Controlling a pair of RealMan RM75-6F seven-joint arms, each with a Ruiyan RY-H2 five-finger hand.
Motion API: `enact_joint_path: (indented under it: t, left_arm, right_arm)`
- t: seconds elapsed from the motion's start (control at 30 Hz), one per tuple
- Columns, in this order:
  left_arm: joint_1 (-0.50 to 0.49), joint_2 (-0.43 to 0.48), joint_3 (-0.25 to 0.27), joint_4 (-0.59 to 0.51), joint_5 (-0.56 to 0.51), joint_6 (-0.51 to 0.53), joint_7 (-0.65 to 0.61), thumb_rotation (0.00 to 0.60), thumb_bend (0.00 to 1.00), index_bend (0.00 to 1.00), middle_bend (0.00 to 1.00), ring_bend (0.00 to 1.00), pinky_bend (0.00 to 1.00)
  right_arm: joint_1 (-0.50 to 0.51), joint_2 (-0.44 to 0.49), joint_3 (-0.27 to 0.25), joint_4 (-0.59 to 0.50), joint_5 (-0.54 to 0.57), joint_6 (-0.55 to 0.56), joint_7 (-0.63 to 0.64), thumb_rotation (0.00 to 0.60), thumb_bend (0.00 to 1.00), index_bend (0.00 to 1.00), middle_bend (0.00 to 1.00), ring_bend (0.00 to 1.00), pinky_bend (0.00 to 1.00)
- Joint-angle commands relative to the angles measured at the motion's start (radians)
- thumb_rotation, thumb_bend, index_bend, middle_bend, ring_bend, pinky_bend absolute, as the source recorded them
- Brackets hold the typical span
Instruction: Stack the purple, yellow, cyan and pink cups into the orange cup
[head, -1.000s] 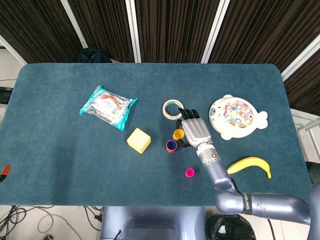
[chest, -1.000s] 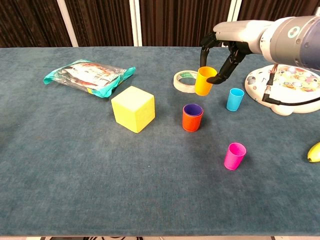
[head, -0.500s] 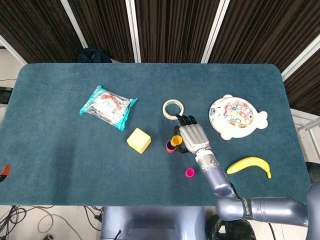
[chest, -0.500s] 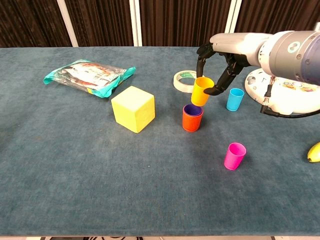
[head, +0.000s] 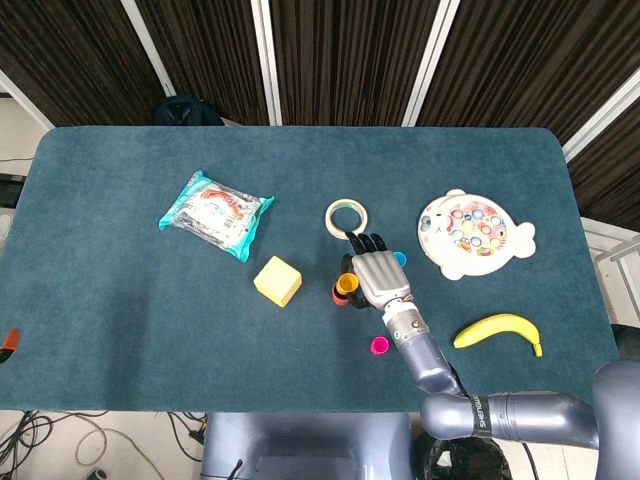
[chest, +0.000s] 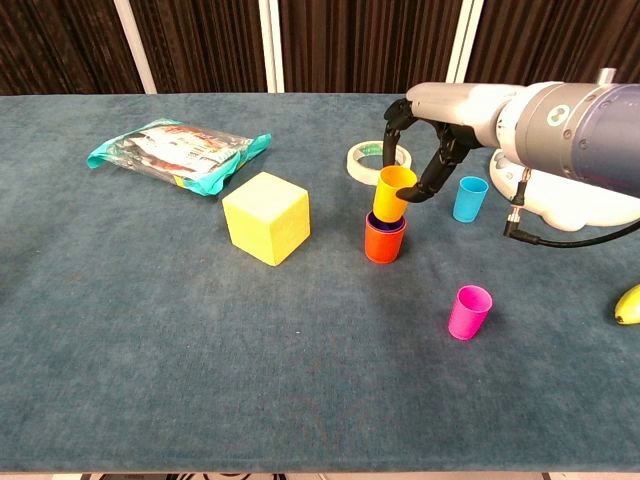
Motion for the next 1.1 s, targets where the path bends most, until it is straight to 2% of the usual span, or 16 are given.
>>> enact_joint_path:
  t: [0.03, 0.47, 0.53, 0.8, 1.1]
  left_arm:
    - [0.000, 0.000, 0.000, 0.000, 0.000, 0.000, 0.000, 0.600, 0.27, 0.03, 0.03, 0.00, 0.00]
    - [0.001, 0.000, 0.000, -0.001, -0.001, 0.000, 0.001, 0.600, 0.27, 0.03, 0.03, 0.00, 0.00]
    - [0.000, 0.000, 0.000, 0.000, -0.001, -0.001, 0.001, 0.600, 0.27, 0.03, 0.03, 0.00, 0.00]
    - [0.001, 0.000, -0.001, -0.001, -0.003, 0.000, -0.001, 0.600, 0.27, 0.03, 0.03, 0.00, 0.00]
    - [0.000, 0.000, 0.000, 0.000, -0.002, -0.001, 0.000, 0.600, 0.27, 0.03, 0.03, 0.00, 0.00]
  right_arm:
    - [0.001, -0.004, -0.002, 0.007, 0.003, 0.000, 0.000, 0.600, 0.41, 0.46, 0.00, 0.05, 0.05]
    - [0.001, -0.016, -0.011, 0.026, 0.011, -0.014, 0.007, 0.600, 0.41, 0.44, 0.00, 0.05, 0.05]
    - [0.002, -0.017, -0.013, 0.029, 0.013, -0.018, 0.006, 0.600, 0.41, 0.42, 0.00, 0.05, 0.05]
    - [0.008, -0.019, -0.018, 0.036, 0.034, -0.036, 0.002, 0.600, 0.40, 0.20, 0.00, 0.05, 0.05]
    - [0.006, -0.001, 0.000, 0.038, 0.030, -0.019, 0.012, 0.600, 0.39, 0.20, 0.00, 0.05, 0.05]
